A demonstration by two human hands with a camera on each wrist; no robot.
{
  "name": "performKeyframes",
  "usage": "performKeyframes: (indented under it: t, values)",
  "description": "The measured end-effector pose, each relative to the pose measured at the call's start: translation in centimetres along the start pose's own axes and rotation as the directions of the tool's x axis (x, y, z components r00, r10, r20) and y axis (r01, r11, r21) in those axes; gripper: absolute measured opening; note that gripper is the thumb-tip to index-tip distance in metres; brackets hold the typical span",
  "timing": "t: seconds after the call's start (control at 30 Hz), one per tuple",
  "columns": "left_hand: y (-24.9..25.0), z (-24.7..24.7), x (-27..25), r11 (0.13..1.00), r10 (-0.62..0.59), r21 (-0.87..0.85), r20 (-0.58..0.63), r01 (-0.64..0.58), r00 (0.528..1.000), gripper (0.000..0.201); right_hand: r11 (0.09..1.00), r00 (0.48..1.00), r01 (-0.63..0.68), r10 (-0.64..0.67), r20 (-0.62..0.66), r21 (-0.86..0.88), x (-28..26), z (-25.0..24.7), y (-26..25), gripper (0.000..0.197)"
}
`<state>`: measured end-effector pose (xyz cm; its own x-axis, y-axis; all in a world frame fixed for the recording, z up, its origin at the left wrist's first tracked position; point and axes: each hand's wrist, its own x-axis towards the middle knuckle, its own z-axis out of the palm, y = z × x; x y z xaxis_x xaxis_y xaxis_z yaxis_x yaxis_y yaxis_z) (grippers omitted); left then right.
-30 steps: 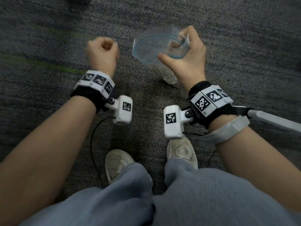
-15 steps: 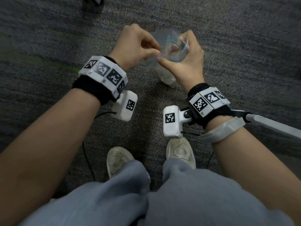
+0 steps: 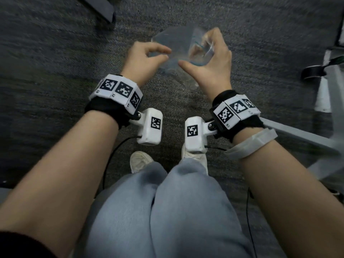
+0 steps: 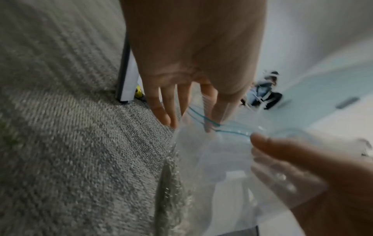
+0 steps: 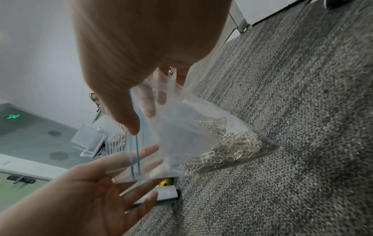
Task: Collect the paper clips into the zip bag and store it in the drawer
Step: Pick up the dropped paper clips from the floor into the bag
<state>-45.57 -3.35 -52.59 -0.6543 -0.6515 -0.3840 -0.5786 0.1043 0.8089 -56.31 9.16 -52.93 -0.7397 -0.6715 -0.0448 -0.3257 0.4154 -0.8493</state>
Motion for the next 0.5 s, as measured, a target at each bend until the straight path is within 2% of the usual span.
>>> performKeyframes:
  t: [0.17, 0.3, 0.5]
  values:
    - [5.1, -1.2, -3.3, 0.988, -0.12, -0.102, -0.02, 0.117, 0.993, 0.054, 0.999, 0.999, -0.05, 0.05, -0.018, 0.011, -1.2, -4.0, -4.8, 0.05]
    - [10.8, -3.1, -7.1, 0.971, -0.125, -0.207, -0.008, 0.121, 0.992, 0.057, 0.995, 0.995, -0.096, 0.096, -0.032, 0.015, -2.9, -7.7, -9.7, 0.054]
    - [20.7, -7.5, -13.3, 0.972, -0.059, -0.223, 0.079, 0.075, 0.995, 0.061, 0.983, 0.985, -0.16, 0.164, -0.043, 0.087, -5.2, -14.3, -18.9, 0.061]
